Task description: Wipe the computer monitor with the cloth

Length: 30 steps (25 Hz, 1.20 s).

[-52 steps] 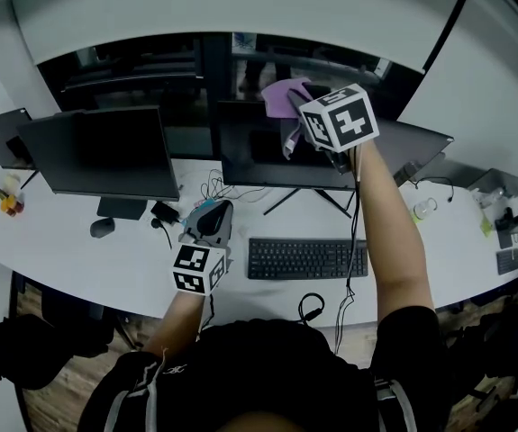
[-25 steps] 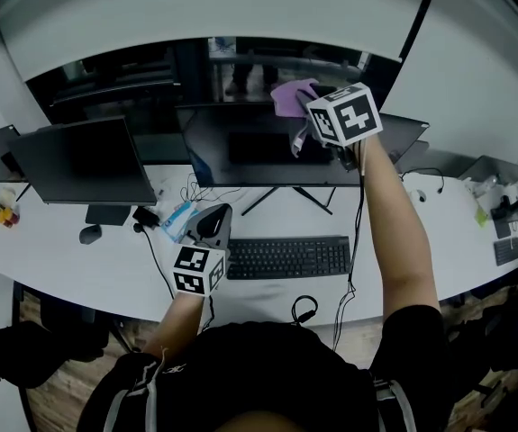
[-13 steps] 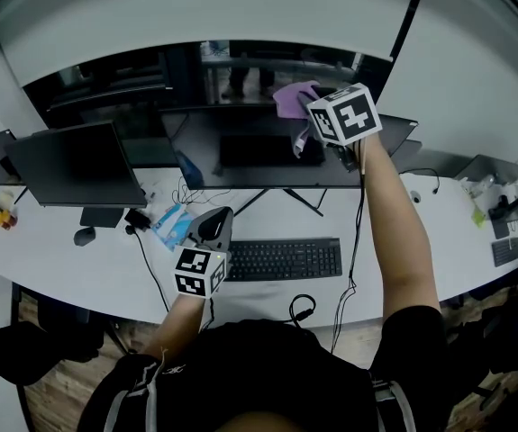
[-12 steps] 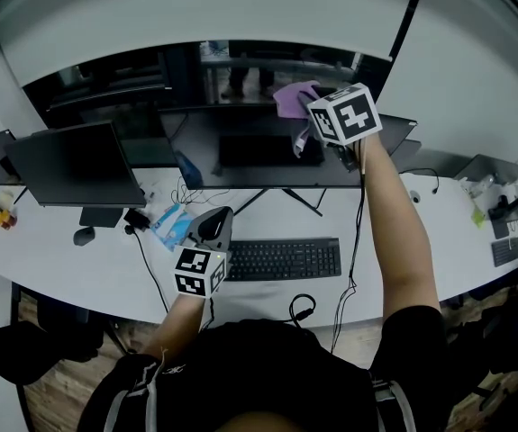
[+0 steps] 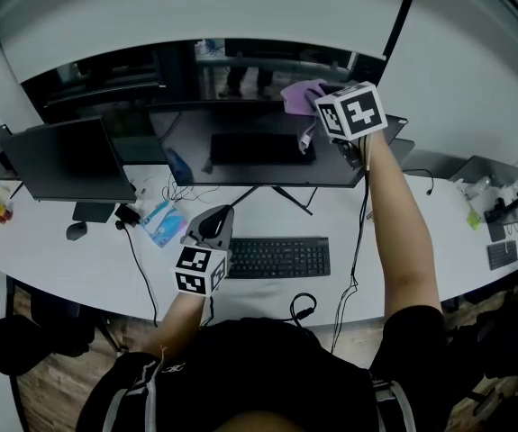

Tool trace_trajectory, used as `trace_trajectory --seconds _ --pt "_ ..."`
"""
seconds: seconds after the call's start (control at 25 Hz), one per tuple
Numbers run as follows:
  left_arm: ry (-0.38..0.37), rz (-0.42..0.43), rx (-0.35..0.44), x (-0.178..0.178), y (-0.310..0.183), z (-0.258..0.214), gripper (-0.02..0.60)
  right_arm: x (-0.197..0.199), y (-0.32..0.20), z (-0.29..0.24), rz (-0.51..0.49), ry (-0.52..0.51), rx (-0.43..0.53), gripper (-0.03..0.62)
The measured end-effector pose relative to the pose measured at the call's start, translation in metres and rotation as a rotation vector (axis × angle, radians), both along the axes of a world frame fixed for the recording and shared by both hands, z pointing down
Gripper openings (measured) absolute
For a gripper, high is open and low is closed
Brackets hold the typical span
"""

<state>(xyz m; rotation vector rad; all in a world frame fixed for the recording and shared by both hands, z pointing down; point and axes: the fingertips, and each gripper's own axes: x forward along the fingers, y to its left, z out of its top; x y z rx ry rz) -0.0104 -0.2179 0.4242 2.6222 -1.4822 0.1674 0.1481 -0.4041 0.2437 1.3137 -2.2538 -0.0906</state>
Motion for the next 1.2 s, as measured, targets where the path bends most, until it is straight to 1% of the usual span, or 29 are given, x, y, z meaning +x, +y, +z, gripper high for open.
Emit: trace_trajectory --seconds 0.2,0.56,0.76,0.92,1.2 --pt "-0.003 0.002 0.006 0.016 0.005 0.001 0.012 0.022 0.000 0.000 0.011 -0.003 -0.005 0.078" --pt "-0.034 0.013 0.032 0.041 0.008 -0.005 0.012 0.065 0.002 0.001 0.046 -0.010 -0.001 0.078" --pt "-0.037 0.019 0.020 0.059 0.015 0.001 0.012 0.089 0.001 0.002 0.065 -0.018 0.000 0.078" --pt "-0.030 0.016 0.012 0.067 0.020 0.006 0.012 0.105 -0.003 0.001 0.073 -0.030 -0.014 0.078" --pt "-0.036 0.003 0.016 0.071 0.024 0.007 0.012 0.134 -0.003 0.004 0.108 -0.027 -0.005 0.078"
